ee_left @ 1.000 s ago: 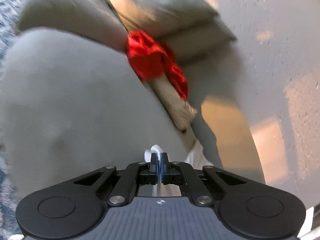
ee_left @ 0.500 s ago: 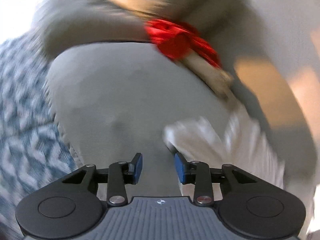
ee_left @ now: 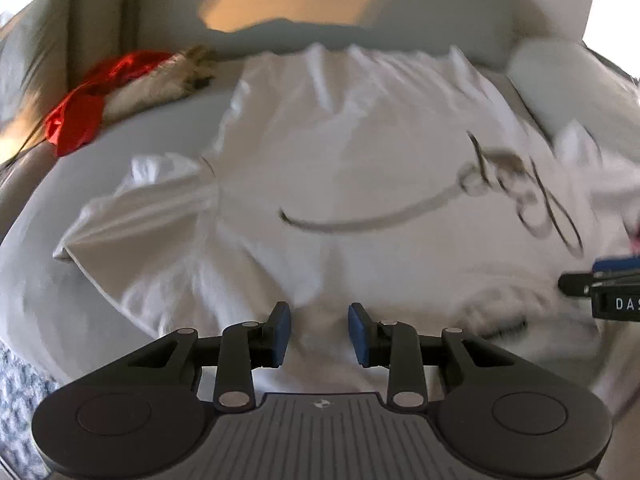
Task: Fold clothes
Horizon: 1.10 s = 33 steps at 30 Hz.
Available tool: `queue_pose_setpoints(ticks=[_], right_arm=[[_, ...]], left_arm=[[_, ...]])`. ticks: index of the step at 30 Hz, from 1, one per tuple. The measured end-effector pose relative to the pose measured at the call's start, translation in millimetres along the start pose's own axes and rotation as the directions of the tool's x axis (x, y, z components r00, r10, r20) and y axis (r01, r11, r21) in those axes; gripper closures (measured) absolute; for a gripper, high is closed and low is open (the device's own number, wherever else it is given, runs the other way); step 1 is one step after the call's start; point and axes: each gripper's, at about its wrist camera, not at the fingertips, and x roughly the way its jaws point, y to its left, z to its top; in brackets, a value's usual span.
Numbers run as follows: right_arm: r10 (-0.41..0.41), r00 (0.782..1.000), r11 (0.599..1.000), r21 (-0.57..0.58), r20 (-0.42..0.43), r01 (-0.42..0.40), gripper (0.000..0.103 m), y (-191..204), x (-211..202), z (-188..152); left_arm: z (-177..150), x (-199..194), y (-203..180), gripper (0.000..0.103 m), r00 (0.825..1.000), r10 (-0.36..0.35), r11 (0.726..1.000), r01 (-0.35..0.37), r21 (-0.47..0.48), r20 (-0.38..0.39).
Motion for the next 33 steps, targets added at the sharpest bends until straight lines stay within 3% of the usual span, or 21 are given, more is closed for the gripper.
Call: queue_pose_setpoints(ticks=[2, 5, 8, 9, 11, 15, 17, 20, 22, 25, 28, 30, 33], right_arm=[[-0.024, 0.999, 0.999, -0.040, -0.025, 0.023, 0.052, 3.7, -10.7, -12.9], [0.033, 0.992, 0.999, -0.011, -0.124, -0.034, 0.050, -3.3, -24.1, -33.2], [0.064, 0.985, 0.996, -0.055, -0.162, -0.074, 0.054, 0.6, -36.8, -47.3], [0.074, 0.987, 0.995, -0.051, -0.146, -0.082, 0.054, 1.3, -44.3, -47.6], [0.096, 0.991, 0.994, -0.051, -0.090, -0.101, 0.052, 2.3, -60.1, -45.2], [0.096, 0.992, 0.992, -0.095, 0.076, -0.089, 0.048, 7.7, -79.2, -31.1], [0.105, 0.992, 0.991, -0.089, 0.076, -0.098, 0.050, 12.9, -67.7, -19.1], [0.063, 0.998, 0.994, -0.094, 0.020, -0.061, 0.051, 17.3, -40.7, -15.7], [0.039, 0.996, 0.994, -0.100, -0.076, -0.046, 0.048, 19.7, -21.9, -21.5], [0.058, 0.994, 0.992, -0.107, -0.087, -0.067, 0.048, 12.5, -34.2, -30.0], [0.120, 0.992, 0.992, -0.039, -0.038, -0.121, 0.049, -5.2, -64.8, -21.4], [0.162, 0.985, 0.986, 0.024, 0.065, -0.164, 0.044, -21.9, -96.2, -0.9], [0.211, 0.952, 0.964, 0.113, 0.223, -0.240, 0.027, -51.1, -142.8, 34.2]], left_arm=[[-9.9, -3.5, 3.6, 0.072, 0.998, -0.038, 0.999, 0.036, -0.027, -0.052], [-28.1, -12.2, 0.0, 0.081, 0.993, -0.028, 1.000, 0.028, 0.002, -0.116], [-40.7, -34.9, -7.7, 0.078, 0.995, -0.051, 0.998, 0.054, 0.025, -0.086], [-40.6, -42.0, -5.5, 0.071, 0.996, -0.067, 0.998, 0.067, 0.001, -0.061], [-35.7, -53.9, 1.4, 0.069, 0.996, -0.084, 0.995, 0.084, -0.058, 0.005], [-8.8, -45.3, 12.4, 0.070, 0.996, -0.006, 0.988, 0.020, -0.154, 0.088], [3.8, -26.8, 13.2, 0.070, 0.999, -0.010, 0.985, 0.017, -0.169, 0.042], [8.5, -0.3, 5.9, 0.070, 0.992, -0.023, 0.994, 0.009, -0.112, -0.126], [5.5, -5.4, -0.1, 0.070, 0.991, -0.020, 0.998, 0.012, -0.063, -0.129], [9.2, -20.9, 7.3, 0.072, 0.988, -0.077, 0.993, 0.065, -0.096, -0.132], [31.0, -50.5, 22.4, 0.071, 0.993, -0.117, 0.982, 0.111, -0.151, -0.032], [50.9, -74.3, 31.8, 0.068, 0.991, -0.126, 0.975, 0.134, -0.178, 0.054], [88.0, -105.3, 51.6, 0.064, 0.971, -0.170, 0.951, 0.207, -0.232, 0.170]])
